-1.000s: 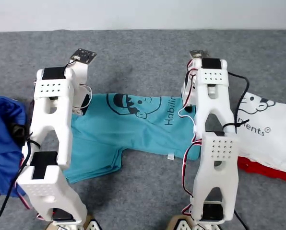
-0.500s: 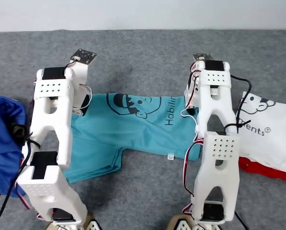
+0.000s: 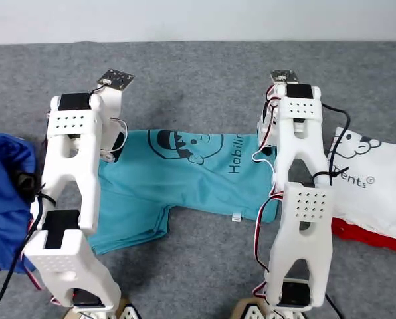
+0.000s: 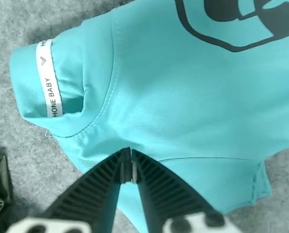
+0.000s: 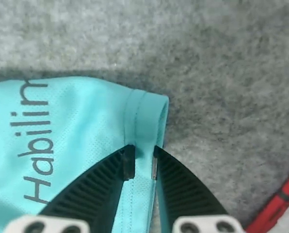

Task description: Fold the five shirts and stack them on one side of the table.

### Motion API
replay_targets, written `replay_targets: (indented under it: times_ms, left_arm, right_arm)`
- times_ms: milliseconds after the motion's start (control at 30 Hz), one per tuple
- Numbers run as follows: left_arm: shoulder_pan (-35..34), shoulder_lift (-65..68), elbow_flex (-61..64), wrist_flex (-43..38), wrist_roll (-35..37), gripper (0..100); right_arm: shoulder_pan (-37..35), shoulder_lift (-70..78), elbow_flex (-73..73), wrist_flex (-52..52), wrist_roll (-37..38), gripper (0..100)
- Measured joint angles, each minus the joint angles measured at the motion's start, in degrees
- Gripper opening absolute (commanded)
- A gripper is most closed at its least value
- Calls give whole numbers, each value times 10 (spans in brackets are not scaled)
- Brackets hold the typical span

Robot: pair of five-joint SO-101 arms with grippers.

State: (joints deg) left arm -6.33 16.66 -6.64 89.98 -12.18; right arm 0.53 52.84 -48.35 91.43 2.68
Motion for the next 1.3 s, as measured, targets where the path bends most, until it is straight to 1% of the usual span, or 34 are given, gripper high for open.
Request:
replay_targets:
  times_ms: [233, 367, 500, 800, 1133, 1300]
  left_arm:
    - [0, 0, 0, 0, 0, 6]
    - [0, 0, 0, 0, 0, 6]
    - [0, 0, 0, 0, 0, 6]
    - [0, 0, 0, 0, 0, 6]
    - [0, 0, 0, 0, 0, 6]
    - [0, 0, 0, 0, 0, 6]
  right_arm:
    - [-1, 22, -1, -2, 0, 67]
    - [1, 26, -2, -2, 1, 6]
    - [1, 34, -40, 4, 20, 9]
    - [1, 41, -190, 67, 25, 9]
    - [1, 42, -202, 28, 25, 9]
    - [1, 86, -202, 3, 25, 9]
